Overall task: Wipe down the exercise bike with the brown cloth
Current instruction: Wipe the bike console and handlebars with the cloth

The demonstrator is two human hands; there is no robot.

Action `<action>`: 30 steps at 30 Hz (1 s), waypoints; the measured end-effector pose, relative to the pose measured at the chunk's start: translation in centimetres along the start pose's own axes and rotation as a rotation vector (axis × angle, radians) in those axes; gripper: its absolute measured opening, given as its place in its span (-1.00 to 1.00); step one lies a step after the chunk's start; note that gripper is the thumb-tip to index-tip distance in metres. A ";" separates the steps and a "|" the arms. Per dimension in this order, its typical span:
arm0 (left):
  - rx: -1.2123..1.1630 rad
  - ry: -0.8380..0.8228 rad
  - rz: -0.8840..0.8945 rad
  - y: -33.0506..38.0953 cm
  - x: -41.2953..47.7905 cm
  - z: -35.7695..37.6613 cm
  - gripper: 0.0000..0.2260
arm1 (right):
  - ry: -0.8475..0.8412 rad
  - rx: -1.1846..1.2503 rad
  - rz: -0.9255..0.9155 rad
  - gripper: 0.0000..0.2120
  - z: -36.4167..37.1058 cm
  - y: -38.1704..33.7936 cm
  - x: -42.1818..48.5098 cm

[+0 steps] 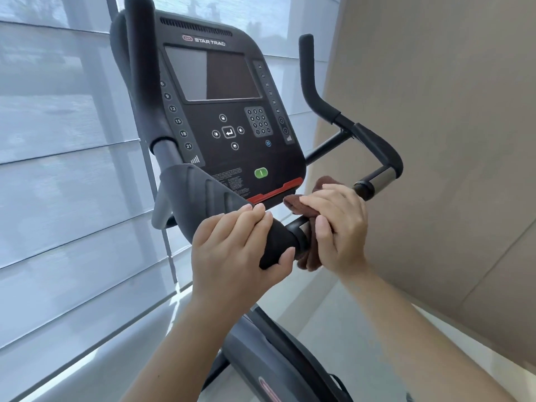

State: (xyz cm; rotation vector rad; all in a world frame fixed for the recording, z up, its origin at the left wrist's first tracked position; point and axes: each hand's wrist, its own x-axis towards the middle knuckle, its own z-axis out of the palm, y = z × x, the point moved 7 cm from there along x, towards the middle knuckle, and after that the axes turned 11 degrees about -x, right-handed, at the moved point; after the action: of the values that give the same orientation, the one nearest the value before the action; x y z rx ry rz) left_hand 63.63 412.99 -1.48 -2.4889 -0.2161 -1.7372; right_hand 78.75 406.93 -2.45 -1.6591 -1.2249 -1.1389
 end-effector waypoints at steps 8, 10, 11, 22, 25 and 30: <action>0.001 -0.038 -0.004 0.0 -0.1 0.0 -0.66 | 0.112 -0.001 -0.047 -0.59 -0.3 0.7 0.0; 0.003 -0.030 -0.021 0.1 -0.1 -0.1 -0.67 | 0.157 -0.021 0.004 -0.59 -0.4 -0.2 -0.5; -0.003 -0.019 -0.030 0.1 -0.1 -0.2 -0.68 | 0.175 -0.019 -0.011 -0.59 -0.2 -1.2 -1.1; 0.062 0.006 -0.063 0.3 0.1 0.2 -0.70 | 0.311 -0.092 0.021 -0.51 0.5 1.3 -1.8; 0.081 0.005 -0.065 0.3 0.3 0.3 -0.70 | 0.358 0.007 -0.113 -0.61 0.8 -1.6 -3.1; 0.107 -0.069 -0.105 0.4 0.2 0.5 -0.71 | 0.298 -0.052 -0.035 -0.53 0.4 3.1 -1.3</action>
State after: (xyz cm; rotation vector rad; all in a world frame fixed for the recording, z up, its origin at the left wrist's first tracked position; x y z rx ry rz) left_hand 64.25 412.72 -1.43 -2.5036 -0.4413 -1.6314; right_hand 81.66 406.18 -4.05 -1.4462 -1.0454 -1.3930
